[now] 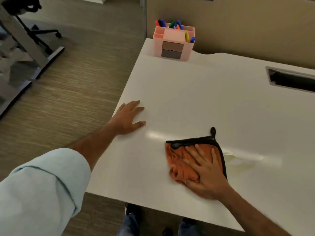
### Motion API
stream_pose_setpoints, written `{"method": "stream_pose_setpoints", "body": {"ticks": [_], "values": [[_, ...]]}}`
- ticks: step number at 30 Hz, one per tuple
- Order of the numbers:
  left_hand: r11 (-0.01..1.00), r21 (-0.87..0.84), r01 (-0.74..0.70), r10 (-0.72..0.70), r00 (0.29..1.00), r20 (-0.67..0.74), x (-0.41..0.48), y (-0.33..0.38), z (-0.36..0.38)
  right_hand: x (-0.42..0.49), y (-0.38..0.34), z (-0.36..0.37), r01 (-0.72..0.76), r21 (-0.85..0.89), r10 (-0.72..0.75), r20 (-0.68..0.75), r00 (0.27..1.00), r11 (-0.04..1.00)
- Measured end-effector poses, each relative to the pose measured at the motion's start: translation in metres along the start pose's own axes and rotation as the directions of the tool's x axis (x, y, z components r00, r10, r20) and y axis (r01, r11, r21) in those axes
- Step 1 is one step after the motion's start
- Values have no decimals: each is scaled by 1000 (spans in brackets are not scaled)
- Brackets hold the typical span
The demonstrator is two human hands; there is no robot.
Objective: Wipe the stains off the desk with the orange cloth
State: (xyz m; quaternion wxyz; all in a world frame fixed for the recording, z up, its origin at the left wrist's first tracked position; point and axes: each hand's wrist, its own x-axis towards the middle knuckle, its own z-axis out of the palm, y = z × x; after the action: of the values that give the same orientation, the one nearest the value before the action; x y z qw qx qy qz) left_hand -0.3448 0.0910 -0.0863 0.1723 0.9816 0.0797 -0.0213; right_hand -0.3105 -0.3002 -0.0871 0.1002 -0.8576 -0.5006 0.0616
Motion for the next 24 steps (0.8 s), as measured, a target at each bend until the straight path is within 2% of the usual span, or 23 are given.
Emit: {"method": "stream_pose_setpoints", "body": {"ticks": [3,5,6,8,10,11,13,15,17,19,22,24], "values": [[1000,17,26,-26,1000,-1,-2,8,4,34,14,-13,-250,-41,248,-34,968,967],[998,29,62,-62,998,2,-4,13,6,62,0,-11,-347,-45,346,-23,938,937],[996,36,76,-76,997,6,-4,16,7,68,-7,-8,-323,-41,323,-17,946,945],[994,55,93,-94,996,9,-4,19,9,54,-17,1,-157,-24,157,-1,988,987],[992,73,106,-107,994,3,-6,18,10,15,-15,8,-6,-14,6,6,1000,1000],[992,74,104,-104,995,-6,-4,21,13,-8,-4,8,8,-20,-7,10,1000,1000],[991,93,99,-96,995,-32,-3,19,15,-43,24,1,-54,-19,54,7,999,998],[990,109,95,-90,995,-48,1,19,17,-61,57,-15,-215,-41,216,19,976,976],[987,127,95,-90,995,-45,4,22,17,-47,84,-29,-395,-52,397,24,918,917],[986,132,103,-100,995,-25,5,27,18,-12,92,-36,-504,-63,505,-7,863,861],[984,137,111,-110,994,-11,3,32,19,33,70,-30,-502,-37,501,-37,865,864],[984,143,110,-110,994,-7,3,32,18,30,46,-18,-367,12,367,-54,929,930]]}}
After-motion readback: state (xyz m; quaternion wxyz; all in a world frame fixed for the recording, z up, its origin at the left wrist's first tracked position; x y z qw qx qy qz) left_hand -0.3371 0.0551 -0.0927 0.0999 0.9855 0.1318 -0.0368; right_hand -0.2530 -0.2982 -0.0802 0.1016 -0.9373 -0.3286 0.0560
